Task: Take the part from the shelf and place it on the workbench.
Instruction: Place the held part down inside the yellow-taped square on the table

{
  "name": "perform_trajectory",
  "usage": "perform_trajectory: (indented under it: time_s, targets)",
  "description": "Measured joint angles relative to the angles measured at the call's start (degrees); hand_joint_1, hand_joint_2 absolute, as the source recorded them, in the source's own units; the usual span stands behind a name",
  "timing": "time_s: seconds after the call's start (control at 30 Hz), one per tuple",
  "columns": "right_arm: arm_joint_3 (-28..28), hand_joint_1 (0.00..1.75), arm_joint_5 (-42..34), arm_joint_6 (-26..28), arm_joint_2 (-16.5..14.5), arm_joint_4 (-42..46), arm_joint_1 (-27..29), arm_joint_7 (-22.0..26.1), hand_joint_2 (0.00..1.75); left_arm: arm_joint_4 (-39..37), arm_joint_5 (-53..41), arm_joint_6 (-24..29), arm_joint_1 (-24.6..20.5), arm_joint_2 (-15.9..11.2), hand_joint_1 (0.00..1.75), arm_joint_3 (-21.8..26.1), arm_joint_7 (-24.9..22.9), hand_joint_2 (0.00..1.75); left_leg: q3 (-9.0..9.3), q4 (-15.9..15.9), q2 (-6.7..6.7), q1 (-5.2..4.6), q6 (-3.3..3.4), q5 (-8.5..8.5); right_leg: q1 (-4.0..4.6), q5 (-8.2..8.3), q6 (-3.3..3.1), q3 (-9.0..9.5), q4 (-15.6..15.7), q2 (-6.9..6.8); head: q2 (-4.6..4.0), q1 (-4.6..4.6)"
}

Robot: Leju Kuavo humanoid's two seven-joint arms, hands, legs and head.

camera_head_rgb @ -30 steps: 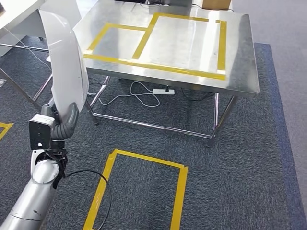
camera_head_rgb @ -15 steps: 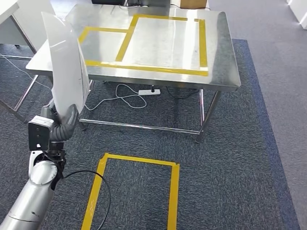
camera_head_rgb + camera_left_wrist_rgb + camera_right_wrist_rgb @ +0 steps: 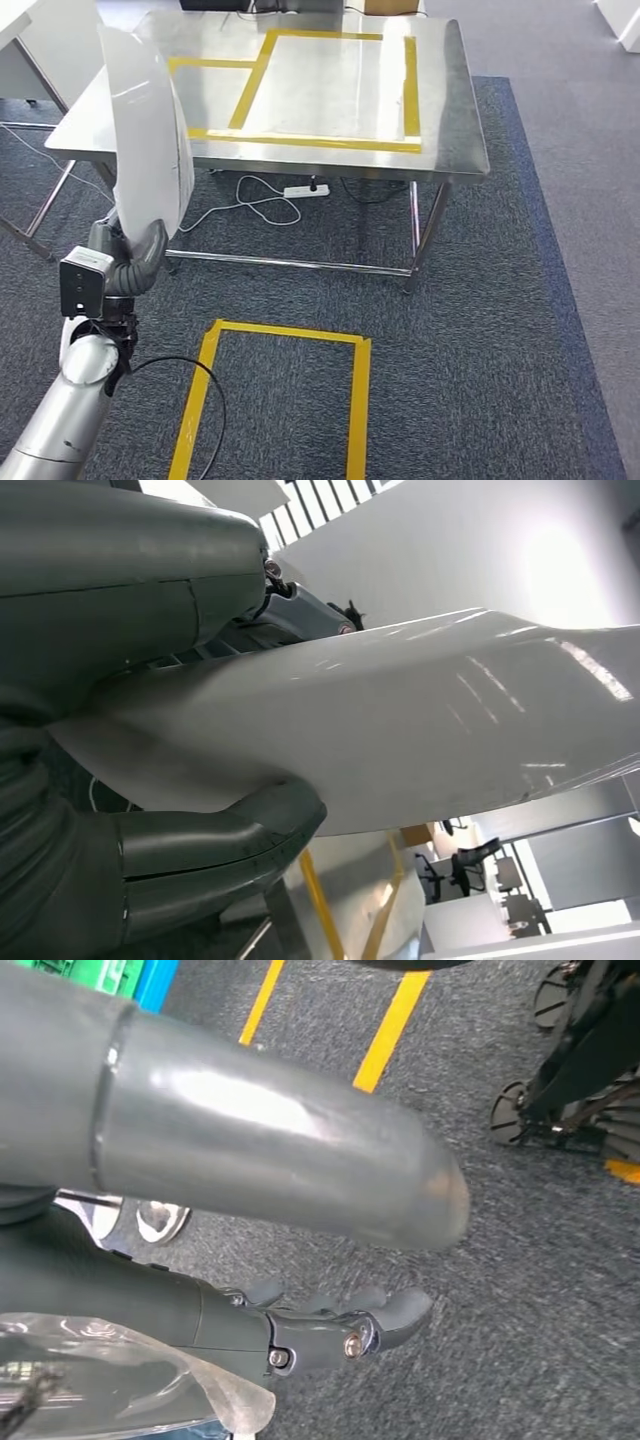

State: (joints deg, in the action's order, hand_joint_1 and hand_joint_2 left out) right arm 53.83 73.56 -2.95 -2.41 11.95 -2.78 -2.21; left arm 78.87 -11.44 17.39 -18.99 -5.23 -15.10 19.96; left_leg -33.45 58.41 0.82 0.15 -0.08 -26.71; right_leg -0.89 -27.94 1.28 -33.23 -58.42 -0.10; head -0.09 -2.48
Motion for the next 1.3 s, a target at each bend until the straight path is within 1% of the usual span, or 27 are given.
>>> perform_trajectory:
  time_s: [0.03, 0.07, 0.17, 0.2, 0.23, 0.27, 0.33, 0.37, 0.43, 0.53, 0.6, 0.67, 0.7, 0.73, 0.77, 0.8, 0.83, 0.87, 0.9, 0.93, 1.0, 1.07, 1.13, 1.2, 1.23, 1.27, 1.3]
  targets:
    - [0.0, 0.0, -0.02, -0.01, -0.01, 0.0, 0.02, 0.02, 0.0, 0.05, 0.01, 0.01, -0.02, -0.05, 1.75, 0.01, 0.03, 1.75, -0.26, 0.71, -0.05, 0.09, -0.28, -0.65, -0.05, 0.09, -0.39, 0.01, 0.06, 0.05, 0.0, 0.06]
    - [0.0, 0.0, -0.02, -0.01, -0.01, 0.0, 0.0, 0.03, 0.0, 0.11, 0.03, 0.01, -0.04, -0.1, 1.75, 0.02, 0.05, 1.75, -0.96, 2.52, -0.12, 0.15, -0.55, -1.9, -0.14, 0.19, -0.8, 0.02, 0.14, 0.08, 0.0, 0.12]
    - [0.0, 0.0, -0.02, -0.01, 0.01, 0.01, -0.01, 0.07, 0.0, 0.21, 0.13, -0.02, 0.07, -0.23, 1.75, 0.07, 0.11, 1.75, -5.38, 12.98, -0.27, 0.23, -0.99, -7.06, -0.12, 0.25, -1.37, -0.04, 0.17, 0.21, 0.0, 0.26]
    - [0.0, 0.0, -0.02, -0.02, 0.01, 0.01, 0.02, 0.07, 0.0, 0.21, 0.17, -0.03, 0.16, -0.25, 1.75, 0.07, 0.11, 1.75, -6.47, 15.5, -0.28, 0.24, -0.99, -7.73, -0.07, 0.25, -1.39, -0.06, 0.17, 0.28, 0.0, 0.27]
    - [0.0, 0.0, -0.02, -0.04, 0.01, 0.01, 0.04, 0.07, 0.0, 0.21, 0.2, -0.05, 0.24, -0.25, 1.75, 0.08, 0.11, 1.75, -6.73, 16.13, -0.28, 0.24, -0.9, -7.31, -0.02, 0.26, -1.4, -0.06, 0.16, 0.35, 0.0, 0.27]
    - [0.0, 0.0, -0.02, -0.06, 0.01, 0.01, 0.04, 0.07, 0.0, 0.21, 0.22, -0.07, 0.27, -0.25, 1.75, 0.08, 0.11, 1.75, -5.99, 14.62, -0.29, 0.22, -0.71, -5.88, 0.03, 0.27, -1.4, -0.03, 0.16, 0.44, 0.0, 0.26]
    - [0.0, 0.0, -0.02, -0.13, -0.03, -0.01, 0.0, 0.11, 0.0, 0.22, 0.22, -0.08, 0.14, -0.27, 1.75, 0.1, 0.13, 1.75, -2.73, 7.68, -0.43, 0.09, -0.04, -1.95, 0.17, 0.26, -1.35, 0.04, 0.14, 0.6, 0.0, 0.26]
    - [0.0, 0.0, -0.02, -0.15, -0.07, -0.01, -0.04, 0.16, 0.0, 0.24, 0.22, -0.08, 0.0, -0.28, 1.75, 0.11, 0.13, 1.75, -1.08, 4.2, -0.5, 0.0, 0.3, -0.78, 0.29, 0.26, -1.23, -0.02, 0.07, 0.68, 0.0, 0.24]
    - [0.0, 0.0, -0.02, -0.17, -0.13, -0.02, -0.09, 0.23, 0.0, 0.27, 0.22, -0.09, -0.26, -0.32, 1.75, 0.13, 0.14, 1.75, 0.39, 0.66, -0.62, -0.22, 0.68, -0.45, 0.42, 0.39, -0.75, -0.38, -0.03, 0.71, 0.0, 0.2]
    - [0.0, 0.0, -0.02, -0.17, -0.09, -0.01, -0.09, 0.25, 0.0, 0.33, 0.23, -0.18, -0.22, -0.33, 1.75, 0.14, 0.15, 1.75, 0.55, -0.34, -0.53, -0.08, 1.15, -0.43, 0.32, 0.2, 0.16, -0.94, -0.26, 0.64, 0.0, 0.16]
    - [-0.02, 0.0, -0.02, -0.21, -0.05, -0.01, -0.11, 0.25, 0.0, 0.44, 0.26, -0.3, -0.29, -0.32, 1.75, 0.16, 0.15, 1.75, 0.76, -0.87, -0.4, 0.23, 1.62, -0.14, 0.26, -2.02, 0.66, -2.77, -3.76, 0.56, 0.0, 0.0]
    - [-0.03, 0.0, -0.02, -0.25, -0.05, -0.02, -0.08, 0.24, 0.0, 0.49, 0.29, -0.36, -0.3, -0.28, 1.75, 0.16, 0.15, 1.75, 0.76, -0.91, -0.31, 0.24, 1.83, -0.17, 0.11, -5.42, 1.03, -6.29, -10.98, 0.5, 0.0, -0.19]
    - [-0.03, 0.0, -0.02, -0.26, -0.05, -0.02, -0.05, 0.24, 0.0, 0.48, 0.29, -0.4, -0.23, -0.26, 1.75, 0.15, 0.15, 1.75, 0.76, -0.9, -0.29, 0.22, 1.87, -0.2, 0.06, -6.38, 1.18, -7.84, -14.07, 0.5, 0.0, -0.23]
    - [-0.02, 0.0, -0.03, -0.26, -0.04, -0.02, -0.01, 0.23, 0.0, 0.48, 0.29, -0.45, -0.18, -0.21, 1.75, 0.14, 0.15, 1.75, 0.77, -0.88, -0.28, 0.22, 1.88, -0.23, 0.05, -6.39, 1.3, -8.67, -15.58, 0.48, 0.0, -0.26]
    - [-0.02, 0.0, -0.02, -0.25, -0.04, -0.02, -0.01, 0.22, 0.0, 0.48, 0.29, -0.5, -0.14, -0.18, 1.75, 0.13, 0.15, 1.75, 0.8, -0.86, -0.29, 0.25, 1.84, -0.27, 0.02, -5.29, 1.36, -8.44, -14.88, 0.44, 0.0, -0.27]
    - [-0.02, 0.0, -0.03, -0.25, -0.04, -0.02, -0.04, 0.22, 0.0, 0.48, 0.3, -0.54, -0.12, -0.14, 1.75, 0.13, 0.15, 1.75, 0.87, -0.81, -0.3, 0.28, 1.73, -0.35, -0.03, -3.38, 1.37, -7.2, -12.16, 0.36, 0.0, -0.27]
    - [-0.03, 0.0, -0.03, -0.25, -0.04, -0.02, -0.08, 0.22, 0.0, 0.49, 0.31, -0.57, -0.13, -0.11, 1.75, 0.14, 0.15, 1.75, 0.94, -0.71, -0.3, 0.32, 1.53, -0.48, -0.09, -1.38, 1.35, -5.37, -8.23, 0.21, 0.0, -0.27]
    - [-0.03, 0.0, -0.03, -0.27, -0.05, -0.02, -0.13, 0.23, 0.0, 0.49, 0.33, -0.64, -0.17, -0.12, 1.75, 0.14, 0.15, 1.75, 0.92, -0.51, -0.32, 0.22, 1.25, -0.67, -0.06, -0.04, 1.3, -3.42, -4.58, 0.07, 0.0, -0.28]
    - [-0.04, 0.0, -0.03, -0.3, -0.07, -0.03, -0.17, 0.23, 0.0, 0.49, 0.41, -0.8, -0.21, -0.13, 1.75, 0.15, 0.15, 1.75, 0.82, -0.3, -0.35, 0.09, 0.97, -0.81, -0.05, 0.58, 1.11, -2.03, -2.02, -0.01, 0.0, -0.25]
    - [-0.04, 0.0, -0.04, -0.32, -0.09, -0.03, -0.18, 0.21, 0.0, 0.5, 0.5, -0.97, -0.23, -0.13, 1.75, 0.14, 0.14, 1.75, 0.71, -0.13, -0.36, -0.03, 0.72, -0.89, 0.01, 0.59, 0.89, -1.26, -0.66, -0.02, 0.0, -0.23]
    - [-0.03, 0.0, -0.05, -0.39, -0.1, -0.04, -0.1, 0.12, 0.0, 0.52, 0.71, -1.25, -0.27, -0.13, 1.75, 0.13, 0.13, 1.75, 0.6, -0.04, -0.37, -0.09, 0.38, -0.93, 0.1, 0.26, 0.19, -1.02, -0.34, 0.13, 0.0, -0.17]
    - [-0.02, 0.0, -0.06, -0.43, -0.1, -0.03, -0.04, 0.05, 0.0, 0.58, 0.84, -1.28, -0.34, -0.13, 1.75, 0.13, 0.13, 1.75, 0.34, 0.97, -0.4, 0.05, -0.1, -1.82, 0.0, 0.26, -0.48, -0.82, -0.2, 0.2, 0.0, -0.08]
    - [-0.02, 0.0, -0.06, -0.43, -0.09, -0.02, -0.09, 0.05, 0.0, 0.64, 0.9, -1.28, -0.41, -0.16, 1.75, 0.14, 0.13, 1.75, -1.86, 5.98, -0.48, 0.15, -0.59, -4.55, -0.14, 0.19, -1.05, -0.56, -0.11, 0.24, 0.0, 0.14]
    - [-0.02, 0.0, -0.06, -0.43, -0.08, -0.02, -0.11, 0.05, 0.0, 0.63, 0.9, -1.29, -0.25, -0.2, 1.75, 0.14, 0.13, 1.75, -5.8, 13.82, -0.52, 0.2, -0.81, -7.63, -0.09, 0.04, -1.36, -0.43, -0.12, 0.29, 0.0, 0.27]
    - [-0.02, 0.0, -0.06, -0.43, -0.08, -0.02, -0.11, 0.05, 0.0, 0.63, 0.9, -1.29, -0.11, -0.21, 1.75, 0.13, 0.13, 1.75, -7.15, 16.2, -0.52, 0.21, -0.8, -8.01, -0.05, -0.03, -1.42, -0.35, -0.12, 0.34, 0.0, 0.28]
    - [-0.02, 0.0, -0.06, -0.44, -0.08, -0.02, -0.1, 0.05, 0.0, 0.63, 0.91, -1.3, -0.01, -0.21, 1.75, 0.13, 0.13, 1.75, -7.63, 16.64, -0.53, 0.2, -0.69, -7.26, -0.01, -0.11, -1.46, -0.21, -0.13, 0.42, 0.0, 0.28]
    - [-0.02, 0.0, -0.06, -0.45, -0.08, -0.02, -0.1, 0.05, 0.0, 0.63, 0.92, -1.3, 0.03, -0.22, 1.75, 0.13, 0.13, 1.75, -6.88, 14.56, -0.55, 0.18, -0.45, -5.34, 0.04, -0.2, -1.45, 0.0, -0.13, 0.51, 0.0, 0.27]
